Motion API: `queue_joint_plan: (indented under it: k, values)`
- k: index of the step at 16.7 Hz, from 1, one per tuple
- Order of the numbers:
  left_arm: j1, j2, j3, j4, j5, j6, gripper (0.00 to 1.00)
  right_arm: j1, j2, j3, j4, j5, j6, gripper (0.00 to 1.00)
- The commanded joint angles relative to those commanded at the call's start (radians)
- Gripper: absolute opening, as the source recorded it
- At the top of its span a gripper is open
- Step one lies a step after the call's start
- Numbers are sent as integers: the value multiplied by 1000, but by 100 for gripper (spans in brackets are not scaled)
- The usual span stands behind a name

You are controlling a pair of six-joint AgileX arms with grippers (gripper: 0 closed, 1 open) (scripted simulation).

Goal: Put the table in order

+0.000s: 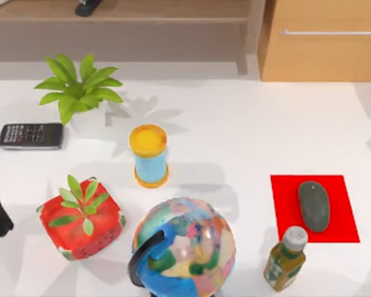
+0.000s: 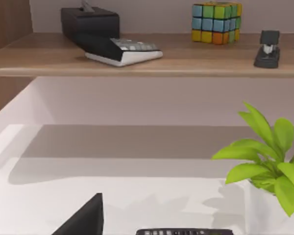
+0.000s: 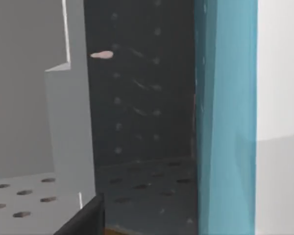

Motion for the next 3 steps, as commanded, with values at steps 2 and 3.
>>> queue_joint_plan:
  k: [2, 3]
  values:
    - [0, 0, 0, 0, 0, 0, 100, -13, -12, -33, 6, -9, -3, 100]
    - [0, 0, 0, 0, 0, 0, 100, -15, -12, -39, 6, -10, -3, 100]
